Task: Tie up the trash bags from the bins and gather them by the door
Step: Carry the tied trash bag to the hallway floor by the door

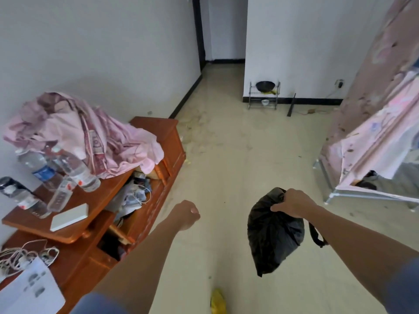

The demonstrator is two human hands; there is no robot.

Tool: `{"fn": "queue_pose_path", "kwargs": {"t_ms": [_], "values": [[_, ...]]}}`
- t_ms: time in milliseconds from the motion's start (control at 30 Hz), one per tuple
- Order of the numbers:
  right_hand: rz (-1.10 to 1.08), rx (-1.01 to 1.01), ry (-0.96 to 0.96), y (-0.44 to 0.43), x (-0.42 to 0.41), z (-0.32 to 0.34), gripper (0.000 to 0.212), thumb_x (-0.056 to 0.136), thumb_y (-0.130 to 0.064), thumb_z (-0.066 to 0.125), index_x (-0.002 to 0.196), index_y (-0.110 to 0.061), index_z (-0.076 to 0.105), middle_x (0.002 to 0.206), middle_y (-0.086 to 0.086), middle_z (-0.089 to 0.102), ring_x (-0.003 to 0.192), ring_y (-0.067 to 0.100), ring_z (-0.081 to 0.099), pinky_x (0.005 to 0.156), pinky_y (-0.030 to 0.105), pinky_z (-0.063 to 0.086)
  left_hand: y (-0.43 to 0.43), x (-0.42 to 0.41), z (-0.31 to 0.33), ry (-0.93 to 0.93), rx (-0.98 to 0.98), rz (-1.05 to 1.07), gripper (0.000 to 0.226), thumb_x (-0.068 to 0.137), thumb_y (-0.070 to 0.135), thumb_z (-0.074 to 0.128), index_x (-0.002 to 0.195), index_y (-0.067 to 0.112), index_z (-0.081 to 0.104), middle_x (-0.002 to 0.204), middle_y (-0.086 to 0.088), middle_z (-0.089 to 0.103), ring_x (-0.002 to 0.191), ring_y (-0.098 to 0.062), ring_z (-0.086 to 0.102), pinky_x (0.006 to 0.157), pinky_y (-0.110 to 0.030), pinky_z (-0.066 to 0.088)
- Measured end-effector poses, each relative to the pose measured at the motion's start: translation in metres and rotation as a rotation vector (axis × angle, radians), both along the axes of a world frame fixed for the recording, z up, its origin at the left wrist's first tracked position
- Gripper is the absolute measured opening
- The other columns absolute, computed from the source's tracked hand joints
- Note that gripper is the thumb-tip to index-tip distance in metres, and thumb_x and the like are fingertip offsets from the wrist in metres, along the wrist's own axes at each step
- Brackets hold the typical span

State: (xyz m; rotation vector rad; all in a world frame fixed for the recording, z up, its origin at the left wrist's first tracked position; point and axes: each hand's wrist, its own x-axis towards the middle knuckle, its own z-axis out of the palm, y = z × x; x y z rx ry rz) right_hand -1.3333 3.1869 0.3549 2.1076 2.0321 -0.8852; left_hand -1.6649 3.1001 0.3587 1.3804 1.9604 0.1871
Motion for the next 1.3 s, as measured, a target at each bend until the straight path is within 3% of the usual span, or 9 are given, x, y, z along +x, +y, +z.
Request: {"fn": "queue_pose_path", "kwargs": {"t_ms": [233, 400, 533, 733, 867, 967, 1100, 1300], "values": [[-0.083, -0.006, -0.023, 0.202, -0.029, -0.010, 0.050, 0.072, -0.056, 0.074, 0.064, -0.014, 0.047, 0.064, 0.001, 0.053, 0.058, 0.019, 0.050, 0.053, 0.028, 0.034, 0.223, -0.040, -0.015, -0.049, 0.019, -0.024, 0.007, 0.086, 0.019, 0.061, 0.089, 0.014, 0.064, 0.089, -0.010, 0.067, 0.083, -0.027, 0.066, 0.084, -0.039, 0.057], [-0.132, 0.012, -0.004, 0.342, -0.061, 0.016, 0.048, 0.071, -0.054, 0.076, 0.064, -0.016, 0.046, 0.065, 0.000, 0.053, 0.058, 0.018, 0.050, 0.050, 0.028, 0.032, 0.381, -0.072, 0.014, -0.007, 0.025, -0.084, 0.021, 0.089, 0.019, 0.059, 0.102, 0.006, 0.068, 0.108, -0.016, 0.068, 0.103, -0.032, 0.066, 0.087, -0.037, 0.054], [-0.148, 0.025, 0.028, 0.448, -0.085, 0.025, 0.049, 0.075, -0.051, 0.075, 0.058, -0.020, 0.042, 0.059, -0.002, 0.047, 0.052, 0.017, 0.045, 0.048, 0.027, 0.028, 0.497, -0.093, 0.027, 0.018, 0.027, -0.102, 0.024, 0.090, 0.026, 0.059, 0.107, 0.011, 0.065, 0.109, -0.011, 0.067, 0.101, -0.028, 0.066, 0.085, -0.034, 0.053], [-0.137, -0.003, 0.010, 0.632, -0.112, -0.006, 0.048, 0.072, -0.056, 0.074, 0.068, -0.016, 0.048, 0.069, 0.001, 0.055, 0.061, 0.019, 0.052, 0.051, 0.027, 0.033, 0.666, -0.120, 0.008, -0.003, 0.025, -0.079, 0.019, 0.089, 0.025, 0.060, 0.100, 0.011, 0.065, 0.111, -0.012, 0.065, 0.102, -0.029, 0.065, 0.087, -0.035, 0.053], [-0.055, -0.031, 0.026, 0.762, -0.139, -0.016, 0.045, 0.073, -0.054, 0.075, 0.066, -0.020, 0.046, 0.069, -0.002, 0.053, 0.062, 0.016, 0.052, 0.050, 0.027, 0.035, 0.787, -0.139, 0.004, 0.004, -0.032, -0.046, 0.018, 0.091, 0.017, 0.058, 0.098, 0.003, 0.066, 0.099, -0.016, 0.066, 0.089, -0.027, 0.064, 0.073, -0.033, 0.051], [-0.012, -0.051, 0.027, 0.855, -0.161, -0.009, 0.043, 0.074, -0.053, 0.075, 0.065, -0.024, 0.044, 0.069, -0.004, 0.051, 0.062, 0.013, 0.051, 0.050, 0.026, 0.034, 0.868, -0.156, 0.012, 0.003, -0.024, 0.005, 0.009, 0.091, 0.024, 0.058, 0.092, 0.016, 0.063, 0.105, -0.010, 0.065, 0.096, -0.027, 0.064, 0.084, -0.033, 0.055], [0.067, -0.051, -0.020, 0.967, -0.198, -0.001, 0.047, 0.073, -0.059, 0.073, 0.073, -0.021, 0.046, 0.077, -0.002, 0.054, 0.071, 0.017, 0.056, 0.055, 0.028, 0.040, 0.957, -0.185, 0.021, -0.024, -0.016, 0.035, 0.013, 0.090, 0.026, 0.060, 0.078, 0.023, 0.061, 0.099, -0.008, 0.064, 0.097, -0.028, 0.064, 0.082, -0.036, 0.054], [0.075, -0.023, -0.036, 1.141, -0.253, -0.009, 0.050, 0.071, -0.062, 0.073, 0.078, -0.017, 0.051, 0.080, 0.002, 0.058, 0.072, 0.019, 0.058, 0.057, 0.029, 0.042, 1.117, -0.244, -0.002, -0.042, -0.018, 0.095, 0.010, 0.088, 0.019, 0.060, 0.078, 0.017, 0.062, 0.088, -0.009, 0.064, 0.074, -0.024, 0.060, 0.070, -0.034, 0.053]]}}
